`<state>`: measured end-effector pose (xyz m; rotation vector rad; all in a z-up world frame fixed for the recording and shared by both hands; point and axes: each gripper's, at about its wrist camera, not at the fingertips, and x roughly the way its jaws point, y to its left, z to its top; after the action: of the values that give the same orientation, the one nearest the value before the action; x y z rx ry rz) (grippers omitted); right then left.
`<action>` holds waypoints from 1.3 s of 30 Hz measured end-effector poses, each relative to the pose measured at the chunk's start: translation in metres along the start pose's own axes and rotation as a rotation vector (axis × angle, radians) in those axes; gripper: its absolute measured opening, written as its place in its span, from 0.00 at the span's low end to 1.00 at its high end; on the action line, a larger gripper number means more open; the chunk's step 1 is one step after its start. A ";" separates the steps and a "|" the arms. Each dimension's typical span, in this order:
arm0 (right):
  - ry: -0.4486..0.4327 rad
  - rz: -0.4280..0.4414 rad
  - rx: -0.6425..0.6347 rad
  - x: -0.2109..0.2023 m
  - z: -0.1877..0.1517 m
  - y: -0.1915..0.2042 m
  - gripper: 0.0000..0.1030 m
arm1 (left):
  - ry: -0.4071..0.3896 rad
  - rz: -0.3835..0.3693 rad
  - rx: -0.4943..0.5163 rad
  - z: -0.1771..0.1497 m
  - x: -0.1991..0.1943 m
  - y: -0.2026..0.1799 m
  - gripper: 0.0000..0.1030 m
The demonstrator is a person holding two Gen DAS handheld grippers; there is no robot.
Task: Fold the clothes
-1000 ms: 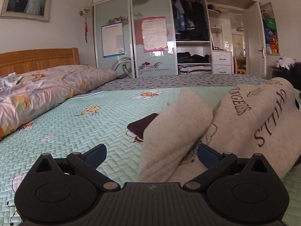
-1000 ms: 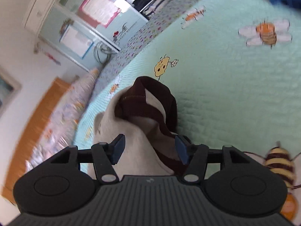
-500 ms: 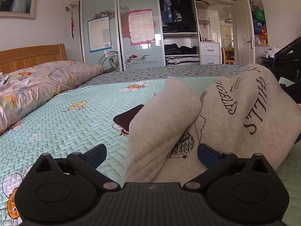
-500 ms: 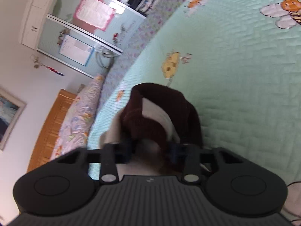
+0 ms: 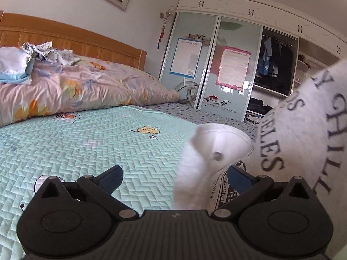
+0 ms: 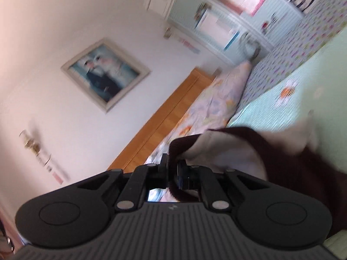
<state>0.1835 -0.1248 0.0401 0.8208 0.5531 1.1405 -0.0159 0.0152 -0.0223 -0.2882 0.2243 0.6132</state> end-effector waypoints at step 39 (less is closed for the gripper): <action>-0.100 -0.145 0.537 -0.199 -0.113 -0.244 0.48 | 0.259 -0.483 0.758 -0.061 -0.027 -0.125 0.99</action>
<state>0.1701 -0.3258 -0.2270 1.2685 0.8381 0.8176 0.0299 -0.1168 -0.0469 0.3129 0.5951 -0.0163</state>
